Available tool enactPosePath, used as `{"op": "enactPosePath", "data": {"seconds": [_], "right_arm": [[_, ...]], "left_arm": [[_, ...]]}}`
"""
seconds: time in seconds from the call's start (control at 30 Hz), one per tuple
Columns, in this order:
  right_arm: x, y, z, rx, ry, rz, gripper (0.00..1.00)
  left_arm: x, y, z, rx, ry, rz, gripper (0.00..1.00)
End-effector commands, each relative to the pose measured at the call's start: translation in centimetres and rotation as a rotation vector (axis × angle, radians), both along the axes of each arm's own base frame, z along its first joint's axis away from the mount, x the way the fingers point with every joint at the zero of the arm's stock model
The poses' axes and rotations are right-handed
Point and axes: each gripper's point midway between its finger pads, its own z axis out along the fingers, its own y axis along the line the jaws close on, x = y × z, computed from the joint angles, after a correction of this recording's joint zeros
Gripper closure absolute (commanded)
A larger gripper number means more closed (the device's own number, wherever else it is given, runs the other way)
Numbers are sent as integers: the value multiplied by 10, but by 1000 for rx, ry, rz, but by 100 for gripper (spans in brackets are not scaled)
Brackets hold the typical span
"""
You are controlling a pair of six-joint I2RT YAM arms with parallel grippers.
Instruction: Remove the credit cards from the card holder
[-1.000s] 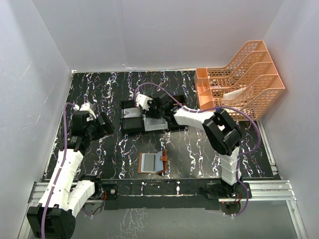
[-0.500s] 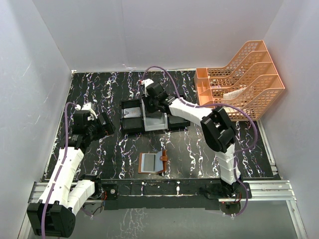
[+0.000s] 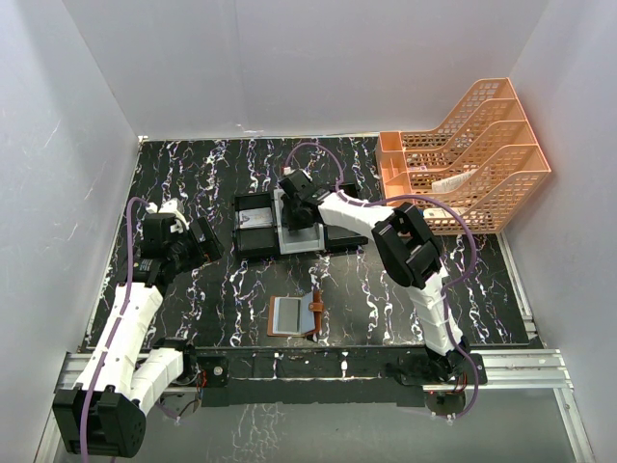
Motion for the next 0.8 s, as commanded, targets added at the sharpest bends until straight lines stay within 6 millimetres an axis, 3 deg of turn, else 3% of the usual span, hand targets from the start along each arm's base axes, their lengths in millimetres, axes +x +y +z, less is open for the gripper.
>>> {"op": "enactPosePath", "data": {"seconds": [0.0,0.23,0.4,0.5,0.6,0.77], "right_arm": [[12,-5,-3,-12,-24,-83,78],[10,-13,-17,-67,-28,-110,74],[10,-14,-12,-71,-49,-121,72],[10,-4,7,-9,-63,-92,71],[9,5,43,54,-88,-67,71],[6,3,87,112,-153,-59,67]], "left_arm": [[2,0,4,0,-20,-9,1],[2,0,3,2,-18,-11,1],[2,0,4,2,-18,-11,1],[2,0,4,2,-18,-11,1],[1,1,6,4,-25,-4,1],[0,0,10,-3,-50,-9,1]]}}
